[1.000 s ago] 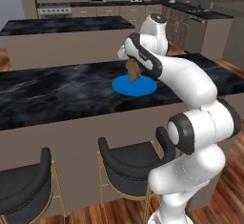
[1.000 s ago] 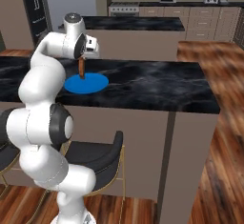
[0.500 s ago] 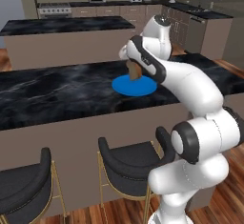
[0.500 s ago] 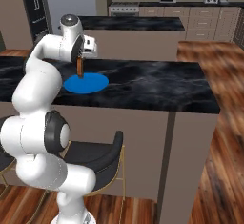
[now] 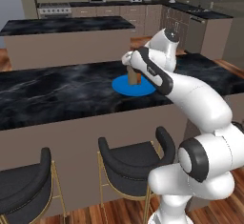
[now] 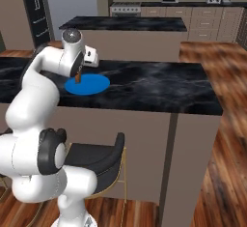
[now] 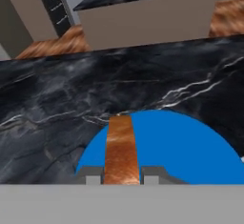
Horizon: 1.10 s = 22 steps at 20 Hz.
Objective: Start the toaster. Once the lever pops up, take the bread to the plate on the dining counter.
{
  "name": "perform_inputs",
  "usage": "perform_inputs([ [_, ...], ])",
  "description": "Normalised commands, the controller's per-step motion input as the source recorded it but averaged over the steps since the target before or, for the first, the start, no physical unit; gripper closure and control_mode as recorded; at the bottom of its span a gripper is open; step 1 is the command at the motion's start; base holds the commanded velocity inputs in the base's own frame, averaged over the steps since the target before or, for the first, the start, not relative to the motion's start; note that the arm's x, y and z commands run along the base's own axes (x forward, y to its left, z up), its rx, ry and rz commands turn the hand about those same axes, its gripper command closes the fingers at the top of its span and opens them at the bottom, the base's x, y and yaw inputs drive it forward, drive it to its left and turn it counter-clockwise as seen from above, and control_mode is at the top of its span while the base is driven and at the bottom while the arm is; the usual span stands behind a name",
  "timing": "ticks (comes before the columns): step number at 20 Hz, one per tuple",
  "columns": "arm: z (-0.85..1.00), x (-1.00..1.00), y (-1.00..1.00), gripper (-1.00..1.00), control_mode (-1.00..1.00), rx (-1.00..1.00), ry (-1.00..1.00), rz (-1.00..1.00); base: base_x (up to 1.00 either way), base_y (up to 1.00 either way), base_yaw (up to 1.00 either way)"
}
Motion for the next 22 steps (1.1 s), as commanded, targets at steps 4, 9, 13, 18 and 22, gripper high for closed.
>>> perform_inputs([
  [4, -0.01, -0.06, 0.0, 1.0, -1.0, 0.06, -0.09, -0.05, 0.0, 0.0, 0.0],
  [9, 0.0, 0.0, 0.0, 1.0, -1.0, 0.0, -0.18, -0.01, 0.0, 0.0, 0.0],
  [13, 0.0, 0.0, 0.0, 1.0, -1.0, 0.0, -0.18, 0.0, 0.0, 0.0, 0.0],
  [18, 0.0, -0.04, 0.0, 1.0, -1.0, 0.0, -0.06, 0.0, 0.0, 0.0, 0.0],
  [22, 0.0, -0.12, 0.0, 1.0, -1.0, 0.0, -0.01, 0.0, 0.0, 0.0, 0.0],
])
